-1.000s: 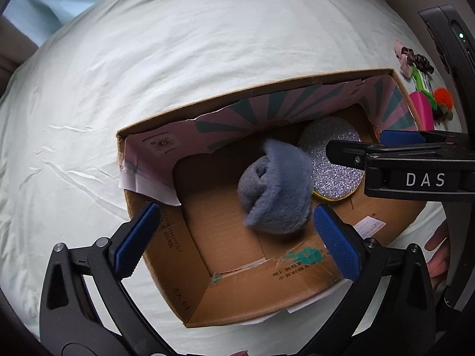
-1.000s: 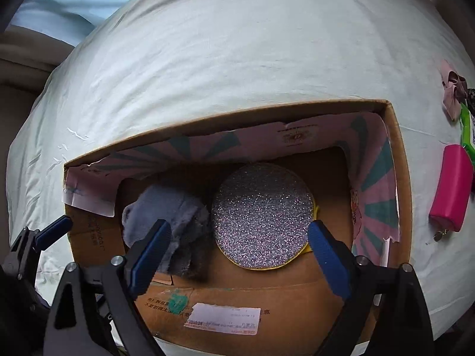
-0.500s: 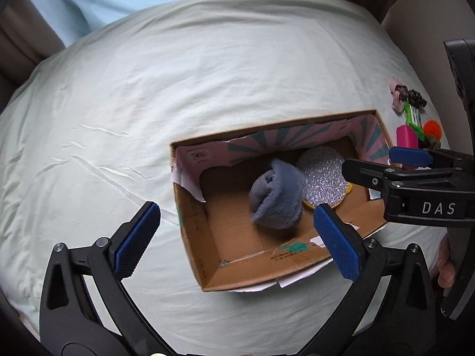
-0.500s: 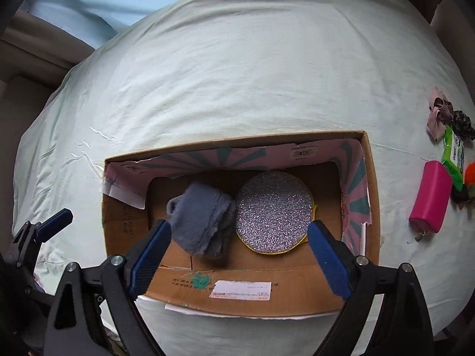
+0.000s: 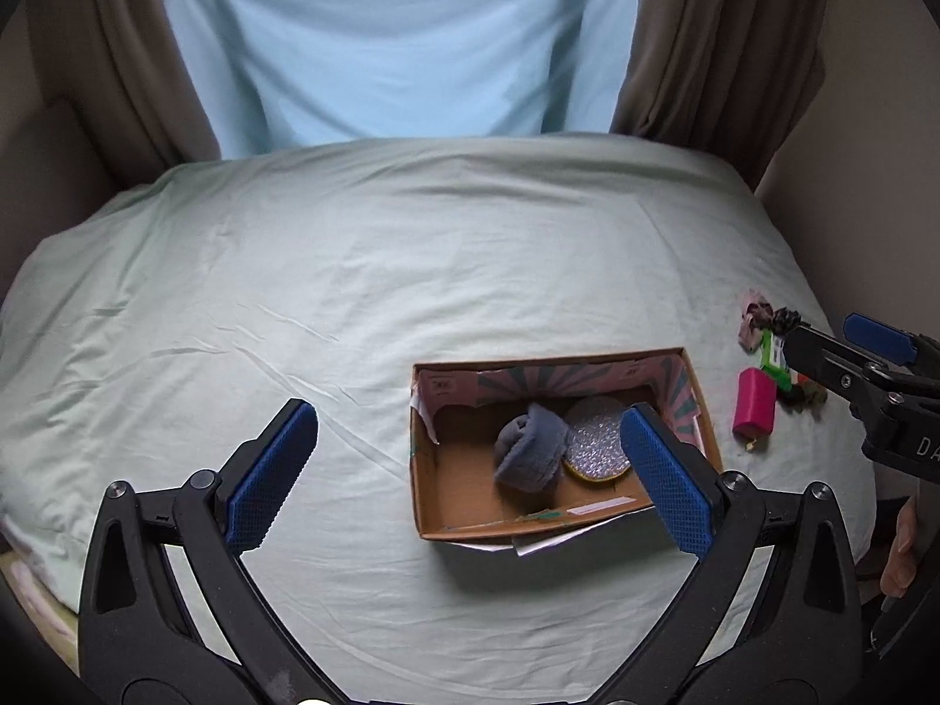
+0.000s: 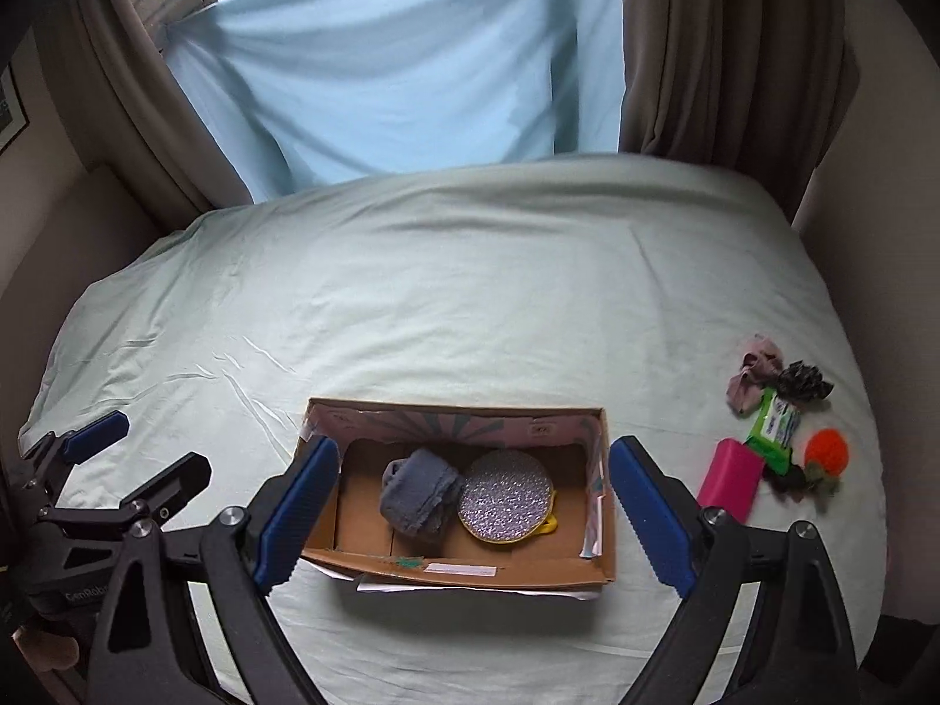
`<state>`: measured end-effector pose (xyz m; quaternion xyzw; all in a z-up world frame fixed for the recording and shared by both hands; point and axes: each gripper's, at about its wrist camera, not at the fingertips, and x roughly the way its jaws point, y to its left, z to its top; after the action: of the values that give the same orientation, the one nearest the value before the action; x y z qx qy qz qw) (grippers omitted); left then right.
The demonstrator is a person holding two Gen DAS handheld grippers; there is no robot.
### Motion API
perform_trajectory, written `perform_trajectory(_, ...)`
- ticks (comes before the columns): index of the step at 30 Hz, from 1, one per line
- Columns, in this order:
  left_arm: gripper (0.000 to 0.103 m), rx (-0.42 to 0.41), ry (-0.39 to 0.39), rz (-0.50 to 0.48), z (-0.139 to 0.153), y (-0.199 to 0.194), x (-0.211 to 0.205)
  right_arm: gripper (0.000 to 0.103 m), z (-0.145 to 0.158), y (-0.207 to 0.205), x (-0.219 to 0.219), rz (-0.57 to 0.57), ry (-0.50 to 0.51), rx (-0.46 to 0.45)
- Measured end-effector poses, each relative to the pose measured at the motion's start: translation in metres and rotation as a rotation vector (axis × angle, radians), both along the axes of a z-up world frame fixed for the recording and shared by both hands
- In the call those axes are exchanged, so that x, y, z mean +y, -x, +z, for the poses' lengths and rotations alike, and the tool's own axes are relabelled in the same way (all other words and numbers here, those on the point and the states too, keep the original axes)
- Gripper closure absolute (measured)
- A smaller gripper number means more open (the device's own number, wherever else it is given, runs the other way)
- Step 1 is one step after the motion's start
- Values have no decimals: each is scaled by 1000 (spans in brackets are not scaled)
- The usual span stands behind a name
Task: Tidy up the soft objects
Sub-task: 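Release the sock and scrubber into the box and lift both tools, then grasp the pink pouch with the left tool while the right tool grasps the black scrunchie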
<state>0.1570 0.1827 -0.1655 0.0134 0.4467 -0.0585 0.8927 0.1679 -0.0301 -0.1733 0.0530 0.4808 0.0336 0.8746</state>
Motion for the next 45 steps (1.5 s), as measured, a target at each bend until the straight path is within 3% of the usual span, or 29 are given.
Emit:
perform_trajectory(5, 1, -73, 16, 12, 41, 36, -16, 11, 49, 40, -17, -4, 5, -123)
perform_trajectory(9, 1, -105, 8, 23, 59, 63, -44, 11, 67, 68, -37, -28, 17, -178)
perform_trajectory(15, 1, -132, 38, 35, 71, 88, -100, 11, 82, 98, -87, -39, 27, -230)
perform_trajectory(22, 1, -159, 34, 4, 62, 95, -188, 11, 83, 119, -166, -71, 23, -261)
perform_trajectory(28, 1, -125, 29, -35, 37, 83, -267, 11, 70, 121, -242, -72, 7, -271)
perform_trajectory(33, 1, -82, 26, -67, 6, 63, -320, 11, 42, 104, -298, -68, 52, -222)
perform_trajectory(39, 1, 8, 6, -134, -59, 37, -371, 11, -11, 69, -359, -81, 57, -159)
perform_trajectory(45, 1, 129, -42, -185, -148, 2, -406, 11, -71, 21, -392, -51, 39, -86)
